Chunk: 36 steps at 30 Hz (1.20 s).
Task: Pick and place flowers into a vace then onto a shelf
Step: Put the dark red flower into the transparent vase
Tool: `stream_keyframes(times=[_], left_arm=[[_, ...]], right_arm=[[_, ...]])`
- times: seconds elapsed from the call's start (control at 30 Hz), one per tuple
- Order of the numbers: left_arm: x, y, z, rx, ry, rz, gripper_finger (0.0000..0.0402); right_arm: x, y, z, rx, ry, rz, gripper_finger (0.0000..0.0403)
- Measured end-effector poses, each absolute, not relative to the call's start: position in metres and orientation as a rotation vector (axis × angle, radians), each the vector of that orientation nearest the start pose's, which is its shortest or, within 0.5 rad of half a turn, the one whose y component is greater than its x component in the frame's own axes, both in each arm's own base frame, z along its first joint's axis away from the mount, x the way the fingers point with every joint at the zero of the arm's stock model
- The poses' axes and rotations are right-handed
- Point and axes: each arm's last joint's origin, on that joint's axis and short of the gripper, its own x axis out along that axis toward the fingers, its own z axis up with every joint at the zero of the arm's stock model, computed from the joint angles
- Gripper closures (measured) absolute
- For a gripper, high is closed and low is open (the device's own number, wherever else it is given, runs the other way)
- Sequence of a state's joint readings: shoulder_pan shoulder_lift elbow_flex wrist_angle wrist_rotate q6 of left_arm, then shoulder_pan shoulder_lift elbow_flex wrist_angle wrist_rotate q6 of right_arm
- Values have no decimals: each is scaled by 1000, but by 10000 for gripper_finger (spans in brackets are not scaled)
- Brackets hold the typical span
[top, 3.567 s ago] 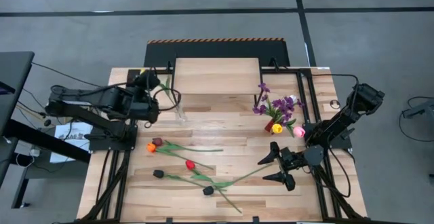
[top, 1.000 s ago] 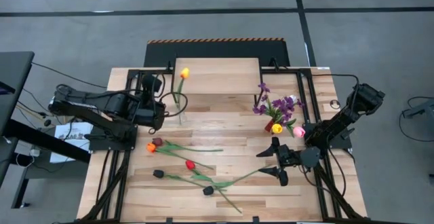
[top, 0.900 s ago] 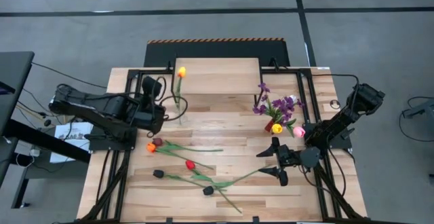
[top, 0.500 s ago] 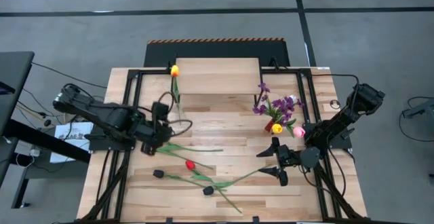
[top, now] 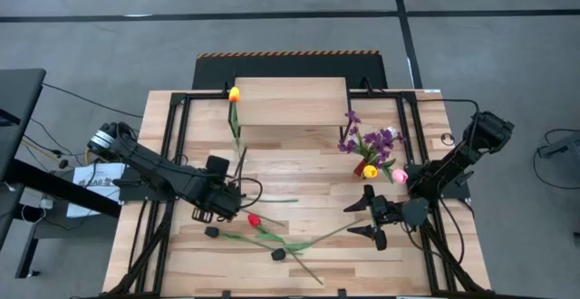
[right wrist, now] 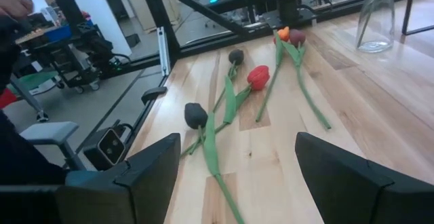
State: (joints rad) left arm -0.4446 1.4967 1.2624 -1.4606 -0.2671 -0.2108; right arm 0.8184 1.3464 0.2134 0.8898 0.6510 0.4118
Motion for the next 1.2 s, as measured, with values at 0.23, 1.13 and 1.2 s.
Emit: stream_keyframes(times=[0.23, 1.13, 1.2], left_arm=[[195, -90, 223, 223, 1469, -94, 159], [168, -49, 156, -104, 1518, 267, 159], [170, -50, 150, -89, 1539, 266, 159]], right_arm=[[153, 142, 143, 246, 212, 139, 117], [153, 141, 143, 246, 209, 132, 117], [153, 141, 143, 245, 210, 131, 117]])
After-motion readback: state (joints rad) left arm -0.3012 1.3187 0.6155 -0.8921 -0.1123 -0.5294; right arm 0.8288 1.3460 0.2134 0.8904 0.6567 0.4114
